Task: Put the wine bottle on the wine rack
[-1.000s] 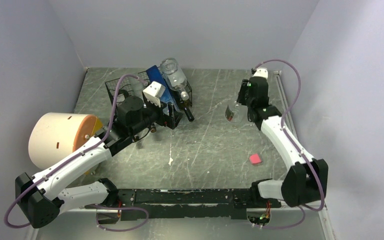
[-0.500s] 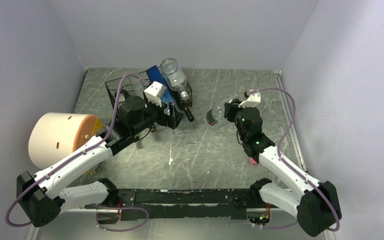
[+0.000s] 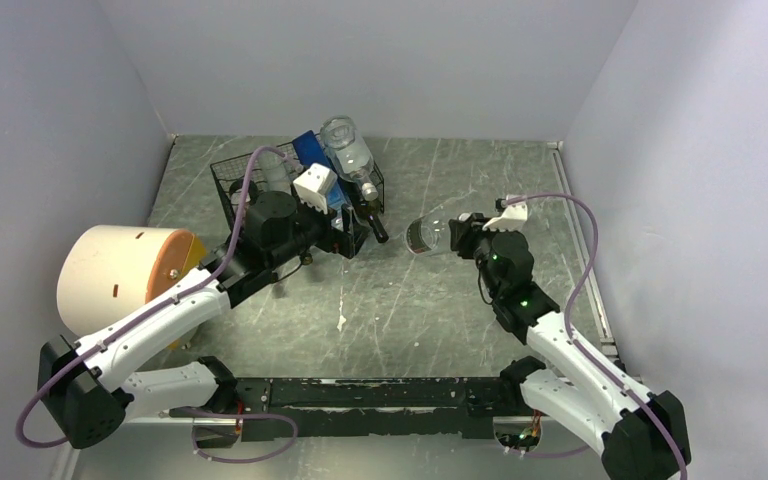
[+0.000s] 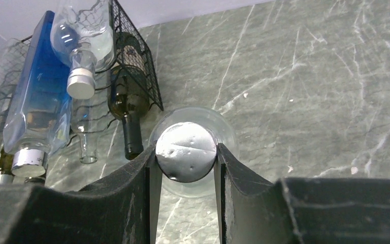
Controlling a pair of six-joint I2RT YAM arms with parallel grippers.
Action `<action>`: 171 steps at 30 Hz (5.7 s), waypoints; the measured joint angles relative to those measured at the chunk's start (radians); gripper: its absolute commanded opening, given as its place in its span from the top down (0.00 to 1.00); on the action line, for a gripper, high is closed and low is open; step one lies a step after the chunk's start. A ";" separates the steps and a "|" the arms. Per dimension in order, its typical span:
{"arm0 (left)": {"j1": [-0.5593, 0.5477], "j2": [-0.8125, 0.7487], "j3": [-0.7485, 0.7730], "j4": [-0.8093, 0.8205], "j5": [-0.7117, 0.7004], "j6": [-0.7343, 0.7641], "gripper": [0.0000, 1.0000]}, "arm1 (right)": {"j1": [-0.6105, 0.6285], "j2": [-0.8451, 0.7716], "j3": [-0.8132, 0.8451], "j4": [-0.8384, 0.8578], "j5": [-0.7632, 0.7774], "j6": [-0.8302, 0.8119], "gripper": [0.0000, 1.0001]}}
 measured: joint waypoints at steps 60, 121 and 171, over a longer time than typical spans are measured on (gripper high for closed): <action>0.000 0.009 0.000 0.003 0.002 -0.027 0.01 | 0.019 0.439 0.099 -0.446 -0.255 0.070 0.44; 0.000 -0.020 0.000 -0.036 -0.072 -0.008 0.01 | -0.004 0.534 0.211 -0.378 -0.211 -0.029 1.00; 0.002 -0.577 0.189 -0.101 -0.649 0.113 0.04 | 0.577 1.295 1.426 -0.368 -0.128 0.225 1.00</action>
